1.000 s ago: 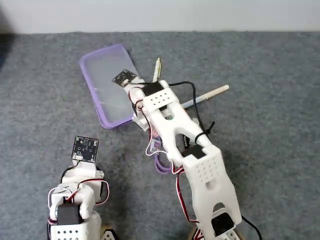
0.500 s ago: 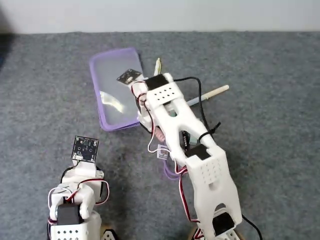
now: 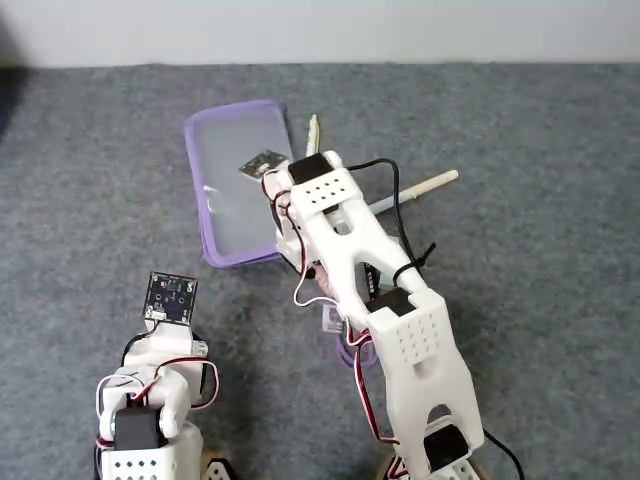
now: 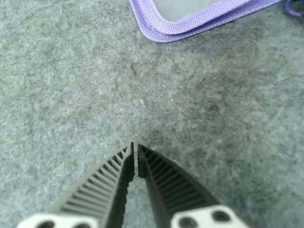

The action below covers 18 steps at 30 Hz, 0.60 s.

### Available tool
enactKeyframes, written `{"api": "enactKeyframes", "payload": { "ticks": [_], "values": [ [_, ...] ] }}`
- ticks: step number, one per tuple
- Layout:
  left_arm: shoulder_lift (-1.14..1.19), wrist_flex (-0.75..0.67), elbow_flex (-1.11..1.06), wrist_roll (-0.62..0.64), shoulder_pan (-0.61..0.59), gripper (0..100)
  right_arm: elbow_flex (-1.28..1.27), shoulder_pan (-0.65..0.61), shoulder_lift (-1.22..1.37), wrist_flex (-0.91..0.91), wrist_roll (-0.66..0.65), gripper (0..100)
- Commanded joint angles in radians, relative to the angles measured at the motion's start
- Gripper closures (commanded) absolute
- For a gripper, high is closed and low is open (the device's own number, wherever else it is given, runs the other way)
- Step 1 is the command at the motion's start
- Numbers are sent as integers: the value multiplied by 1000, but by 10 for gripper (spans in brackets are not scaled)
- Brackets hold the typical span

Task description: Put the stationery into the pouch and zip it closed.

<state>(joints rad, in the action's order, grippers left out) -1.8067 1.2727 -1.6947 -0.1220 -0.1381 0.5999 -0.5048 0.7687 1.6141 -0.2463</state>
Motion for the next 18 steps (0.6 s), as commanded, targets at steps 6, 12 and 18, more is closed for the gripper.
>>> {"api": "enactKeyframes", "payload": {
  "ticks": [6, 12, 18],
  "values": [
    [-12, -12, 12, -9, -3, 986, 38, -47, -12, 97, 20, 863],
    [-12, -12, 12, -9, -3, 986, 37, -21, 2, 77, 20, 863],
    [-12, -12, 12, -9, -3, 986, 40, -21, 104, 71, 18, 890]
  ]
}}
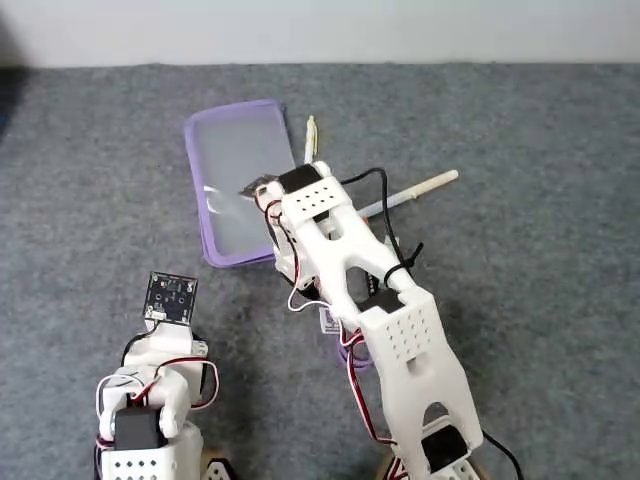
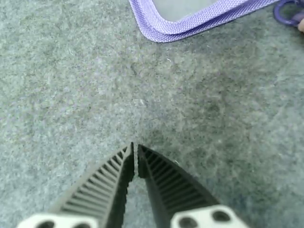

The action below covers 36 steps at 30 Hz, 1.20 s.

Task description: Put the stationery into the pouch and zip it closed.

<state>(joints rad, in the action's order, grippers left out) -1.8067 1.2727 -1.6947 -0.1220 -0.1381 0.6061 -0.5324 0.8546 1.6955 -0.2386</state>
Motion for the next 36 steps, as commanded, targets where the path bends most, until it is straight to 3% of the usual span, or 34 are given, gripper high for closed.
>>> {"api": "enactKeyframes", "payload": {
  "ticks": [1, 5, 18, 24, 31, 36],
  "values": [
    [-12, -12, 12, -9, -3, 986, 35, 7, 30, -10, 11, 916],
    [-12, -12, 12, -9, -3, 986, 35, 12, 33, -7, 11, 991],
    [-12, -12, 12, -9, -3, 986, 25, 39, -300, 101, 5, 988],
    [-12, -12, 12, -9, -3, 986, -110, 13, -524, 99, 20, 988],
    [-12, -12, 12, -9, -3, 986, -285, -19, -694, 99, 222, 988],
    [-12, -12, 12, -11, -3, 986, -385, -35, -803, 99, 290, 988]
  ]
}}
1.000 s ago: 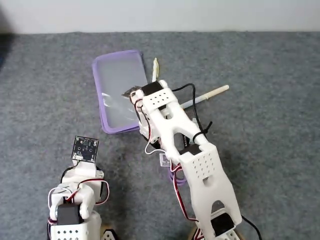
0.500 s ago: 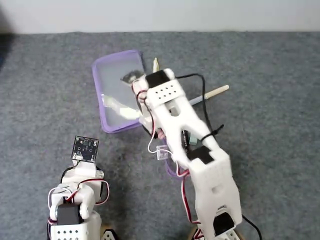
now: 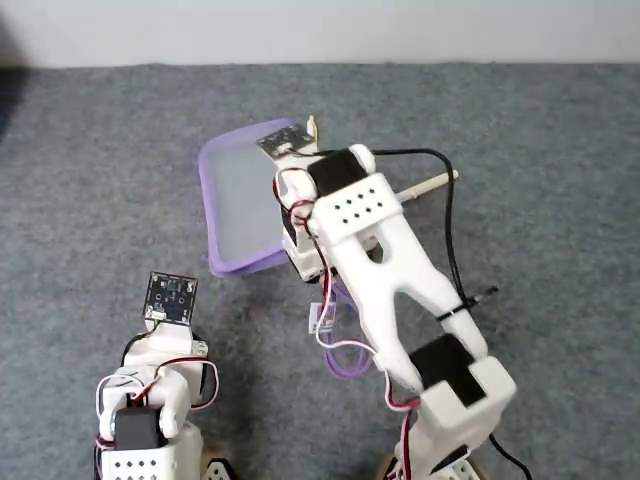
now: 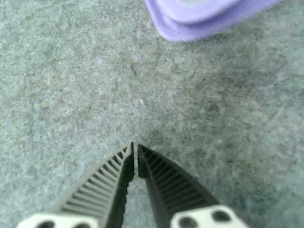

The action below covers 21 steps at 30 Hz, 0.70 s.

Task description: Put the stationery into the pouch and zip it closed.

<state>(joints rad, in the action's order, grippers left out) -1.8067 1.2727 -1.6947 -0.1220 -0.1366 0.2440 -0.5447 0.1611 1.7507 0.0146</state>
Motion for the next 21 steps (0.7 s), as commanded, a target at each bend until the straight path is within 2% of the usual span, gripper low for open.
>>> {"api": "enactKeyframes", "payload": {
  "ticks": [1, 13, 17, 21],
  "values": [
    [-12, -12, 12, -11, -5, 986, -40, -28, -130, 44, 43, 988],
    [-12, -18, 21, -14, -5, 986, -77, -67, -274, 35, 41, 989],
    [-12, -35, 114, -9, -12, 985, -77, -64, -352, 16, 41, 991],
    [-12, -32, 274, -8, -12, 985, -77, -62, -460, -79, 40, 991]
  ]
}}
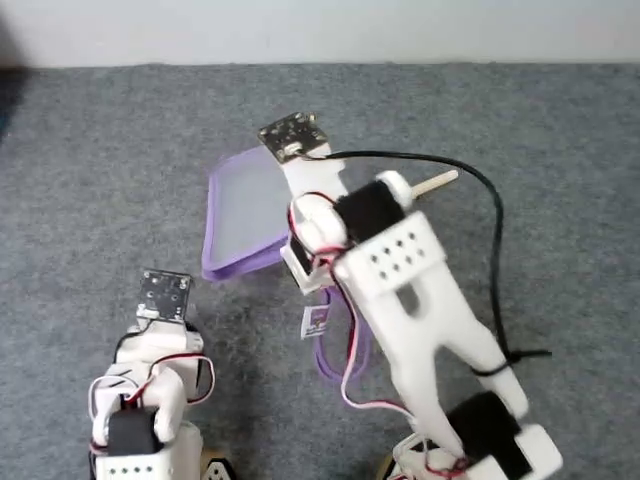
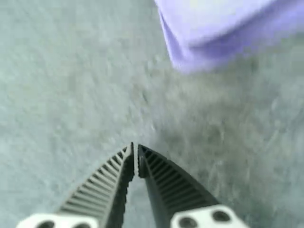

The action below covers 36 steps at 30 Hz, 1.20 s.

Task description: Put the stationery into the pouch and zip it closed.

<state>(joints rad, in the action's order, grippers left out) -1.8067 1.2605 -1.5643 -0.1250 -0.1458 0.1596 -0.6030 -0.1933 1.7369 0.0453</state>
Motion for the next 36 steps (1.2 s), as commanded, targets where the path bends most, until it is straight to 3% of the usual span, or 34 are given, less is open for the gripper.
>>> {"api": "enactKeyframes", "payload": {
  "ticks": [1, 11, 16, 20, 36],
  "values": [
    [-12, -20, 179, -5, -3, 985, 8, -4, -130, -101, 8, 991],
    [-12, -20, 378, -9, -5, 986, 8, -2, -213, -414, 0, 991],
    [-14, -26, 383, -17, -25, 985, 8, -2, -211, -530, -97, 991],
    [-14, -26, 435, -135, -117, 985, 3, -2, -208, -641, -169, 991],
    [-12, -26, 464, -144, -146, 985, 91, -150, -88, -648, -265, 991]
  ]
}}
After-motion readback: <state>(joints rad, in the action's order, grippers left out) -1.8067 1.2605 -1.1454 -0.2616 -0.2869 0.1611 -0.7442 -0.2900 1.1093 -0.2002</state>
